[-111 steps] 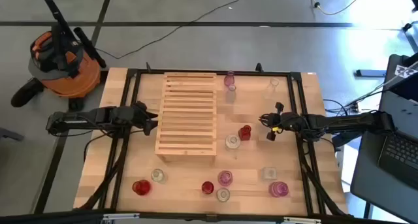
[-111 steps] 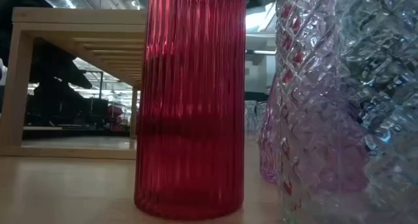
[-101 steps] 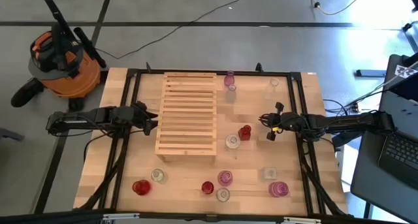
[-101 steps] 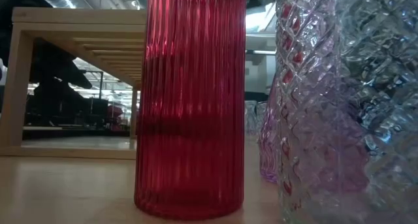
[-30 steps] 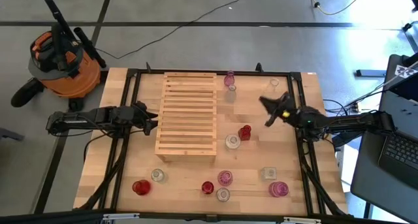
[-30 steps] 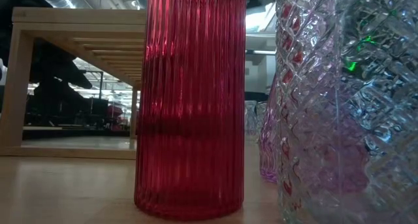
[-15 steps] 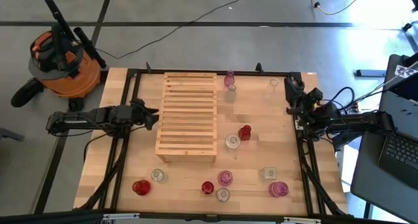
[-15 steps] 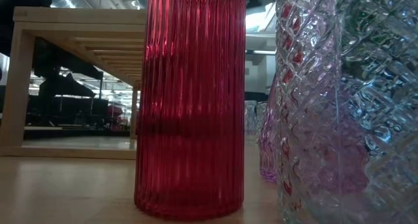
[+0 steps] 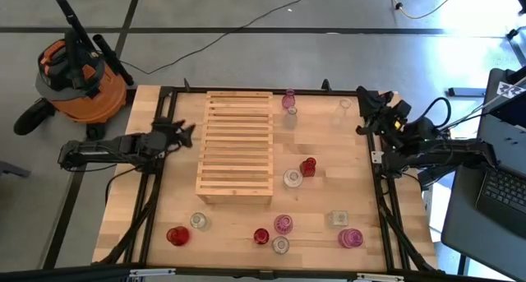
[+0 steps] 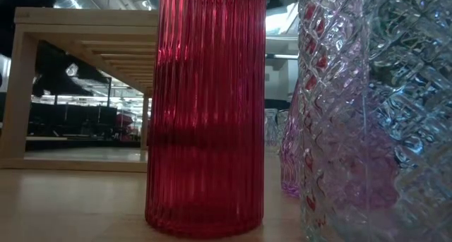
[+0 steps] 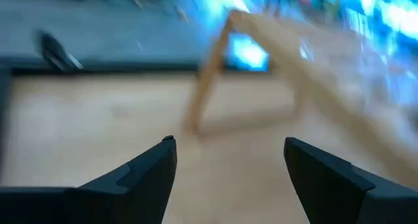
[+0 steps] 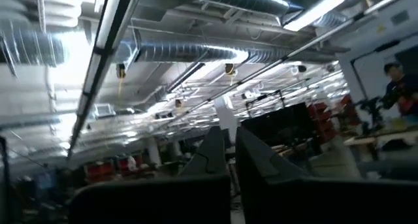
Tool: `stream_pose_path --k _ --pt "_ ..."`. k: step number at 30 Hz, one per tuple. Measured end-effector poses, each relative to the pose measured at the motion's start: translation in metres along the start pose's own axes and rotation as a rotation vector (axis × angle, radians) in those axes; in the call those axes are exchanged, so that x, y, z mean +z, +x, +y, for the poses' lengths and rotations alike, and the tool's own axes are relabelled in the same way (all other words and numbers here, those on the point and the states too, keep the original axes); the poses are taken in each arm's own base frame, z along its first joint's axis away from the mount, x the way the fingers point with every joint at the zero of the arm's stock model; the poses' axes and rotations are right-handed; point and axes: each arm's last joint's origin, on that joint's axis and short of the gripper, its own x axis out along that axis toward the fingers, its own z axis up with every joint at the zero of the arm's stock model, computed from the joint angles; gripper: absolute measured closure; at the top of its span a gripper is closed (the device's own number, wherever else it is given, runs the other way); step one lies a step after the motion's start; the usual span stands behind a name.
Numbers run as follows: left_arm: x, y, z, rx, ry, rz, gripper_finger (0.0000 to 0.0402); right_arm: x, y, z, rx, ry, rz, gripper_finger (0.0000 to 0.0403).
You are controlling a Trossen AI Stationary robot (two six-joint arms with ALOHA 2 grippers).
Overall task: Sort vases onto shelf
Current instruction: Put the transparent vase on the shelf
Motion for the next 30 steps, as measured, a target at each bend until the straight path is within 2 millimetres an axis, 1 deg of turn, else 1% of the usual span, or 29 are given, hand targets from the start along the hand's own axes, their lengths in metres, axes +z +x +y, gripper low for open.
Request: stream_pose_path --k 2,6,9,11,13,16,19,21,23,26,28,30 --pt "0.013 -0.003 -0.003 0.033 -0.122 -0.107 0.0127 0.003 0.005 0.001 -0.037 -0.084 0.015 0.0403" --pt "0.044 -0.014 -0.012 0.046 -0.394 -0.294 0.0127 0.008 0.011 0.0 -0.215 -0.275 0.065 0.0403" --pt "0.069 -0.024 -0.017 0.016 -0.602 -0.409 0.0127 0.012 0.015 0.001 -0.263 -0.348 0.08 0.0403" --pt "0.088 -0.033 -0.021 -0.034 -0.68 -0.455 0.0127 0.014 0.017 0.001 -0.288 -0.366 0.09 0.0403" --pt "0.105 -0.042 -0.024 -0.11 -0.662 -0.473 0.0127 0.014 0.019 0.002 -0.299 -0.384 0.097 0.0403" --pt "0.131 -0.056 -0.03 -0.285 -0.623 -0.508 0.0127 0.015 0.023 0.004 -0.298 -0.405 0.102 0.0403" --pt "0.154 -0.07 -0.036 -0.45 -0.596 -0.551 0.0127 0.021 0.027 0.007 -0.288 -0.394 0.085 0.0403" --pt "0.166 -0.075 -0.041 -0.508 -0.578 -0.558 0.0127 0.026 0.032 0.01 -0.268 -0.388 0.07 0.0403" --pt "0.176 -0.077 -0.049 -0.534 -0.558 -0.552 0.0127 0.033 0.039 0.014 -0.254 -0.4 0.066 0.0403" --pt "0.189 -0.073 -0.069 -0.542 -0.548 -0.526 0.0127 0.043 0.058 0.025 -0.198 -0.493 0.127 0.0403" --pt "0.195 -0.067 -0.087 -0.55 -0.527 -0.496 0.0127 0.051 0.072 0.034 -0.127 -0.571 0.215 0.0403" --pt "0.2 -0.06 -0.106 -0.582 -0.465 -0.461 0.0127 0.055 0.089 0.044 -0.066 -0.665 0.34 0.0403"
